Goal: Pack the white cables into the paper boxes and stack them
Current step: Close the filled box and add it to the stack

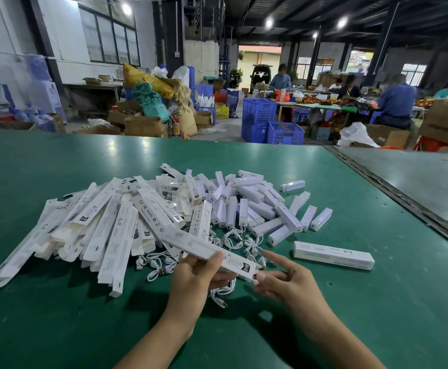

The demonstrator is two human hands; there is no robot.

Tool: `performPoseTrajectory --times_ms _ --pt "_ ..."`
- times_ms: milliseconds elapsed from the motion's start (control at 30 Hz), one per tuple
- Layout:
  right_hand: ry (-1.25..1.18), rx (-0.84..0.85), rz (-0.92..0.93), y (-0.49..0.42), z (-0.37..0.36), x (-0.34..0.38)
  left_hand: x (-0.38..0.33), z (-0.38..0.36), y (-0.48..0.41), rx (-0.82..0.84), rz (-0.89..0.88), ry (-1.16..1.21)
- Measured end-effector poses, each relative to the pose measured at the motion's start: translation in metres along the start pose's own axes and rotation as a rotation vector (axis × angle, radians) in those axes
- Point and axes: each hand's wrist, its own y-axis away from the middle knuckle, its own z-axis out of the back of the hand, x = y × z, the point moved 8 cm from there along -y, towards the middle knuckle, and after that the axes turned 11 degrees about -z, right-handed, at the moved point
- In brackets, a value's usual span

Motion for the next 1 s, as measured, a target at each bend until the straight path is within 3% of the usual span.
performPoseTrajectory --times_ms 300,600,800,1000 --pt "0.384 -0.167 0.243 0.006 0.001 0.015 0.007 -0.005 0.003 0.071 0.054 -0.008" --pt "0.472 -0.294 0.389 0.014 -0.004 0.021 -0.009 -0.006 0.003 -0.006 -0.148 -0.053" --pt "0.439 -0.326 0.434 0.016 0.001 0.022 -0.014 -0.026 0.015 0.295 -0.277 -0.474" --pt "0.433 -0.236 0.515 0.022 -0.006 0.026 -0.012 -0.027 0.015 0.342 -0.281 -0.563"
